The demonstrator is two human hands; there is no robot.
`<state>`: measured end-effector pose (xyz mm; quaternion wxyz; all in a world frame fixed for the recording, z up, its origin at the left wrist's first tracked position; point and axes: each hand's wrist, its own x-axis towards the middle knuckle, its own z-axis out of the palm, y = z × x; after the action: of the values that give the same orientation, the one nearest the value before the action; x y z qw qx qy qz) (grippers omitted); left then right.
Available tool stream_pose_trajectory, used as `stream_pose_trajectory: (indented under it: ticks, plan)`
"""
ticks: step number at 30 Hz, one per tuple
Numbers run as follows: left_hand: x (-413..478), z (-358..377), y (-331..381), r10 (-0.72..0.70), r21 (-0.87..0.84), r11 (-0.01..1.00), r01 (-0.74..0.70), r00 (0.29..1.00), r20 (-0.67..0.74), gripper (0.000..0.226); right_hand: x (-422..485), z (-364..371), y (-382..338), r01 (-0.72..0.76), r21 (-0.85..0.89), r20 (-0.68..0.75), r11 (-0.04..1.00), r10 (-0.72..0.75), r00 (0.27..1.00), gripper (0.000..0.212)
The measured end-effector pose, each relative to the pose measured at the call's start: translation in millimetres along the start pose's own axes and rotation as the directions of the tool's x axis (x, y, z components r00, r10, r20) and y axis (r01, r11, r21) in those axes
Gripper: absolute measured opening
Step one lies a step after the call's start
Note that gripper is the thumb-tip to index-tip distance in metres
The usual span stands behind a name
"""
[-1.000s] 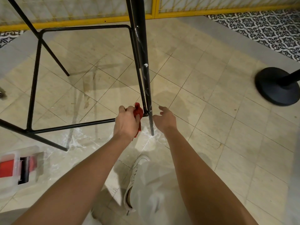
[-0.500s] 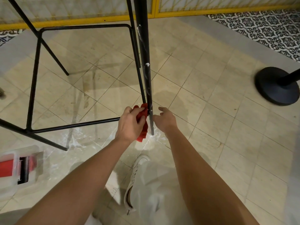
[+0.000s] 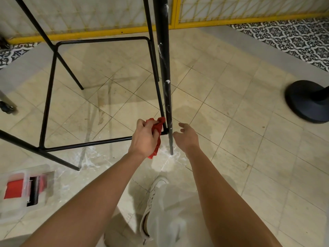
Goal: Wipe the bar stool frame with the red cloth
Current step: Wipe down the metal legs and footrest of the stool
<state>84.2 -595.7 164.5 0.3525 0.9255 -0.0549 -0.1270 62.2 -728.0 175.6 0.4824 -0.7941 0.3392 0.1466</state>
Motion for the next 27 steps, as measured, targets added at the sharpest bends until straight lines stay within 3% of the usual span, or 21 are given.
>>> stream_pose_trajectory:
  ticks: [3,8,12,16,19,22,27]
  plan:
    - [10,-3,7,-0.051,-0.042,0.998,0.049,0.998,-0.032,0.035,-1,-1,-3,0.025,0.001,-0.023,1.000,-0.025,0.999,0.050]
    - [8,15,4,0.032,-0.020,0.999,-0.030,0.993,0.110,0.029,-4,0,-5,0.087,-0.041,-0.021,0.995,-0.088,0.996,0.052]
    - [12,7,2,-0.055,-0.036,0.997,0.062,0.984,0.172,0.028,-4,0,-5,0.080,-0.051,-0.002,0.995,-0.081,0.997,0.052]
    - [23,2,15,0.045,0.030,0.998,-0.050,0.988,0.150,0.029,-3,3,-4,0.061,-0.081,0.000,0.995,-0.062,0.998,0.052]
    - [40,6,18,0.004,0.066,0.998,-0.009,0.997,0.077,0.026,-2,4,-3,0.057,-0.082,-0.007,0.995,-0.057,0.998,0.053]
    - [52,2,14,-0.102,-0.001,0.995,0.102,0.994,0.051,0.030,1,5,-4,0.058,-0.062,-0.013,0.996,-0.059,0.998,0.054]
    - [45,-3,8,-0.003,-0.056,0.998,0.010,0.993,0.121,0.022,7,9,-5,0.043,-0.061,-0.024,0.997,-0.045,0.999,0.055]
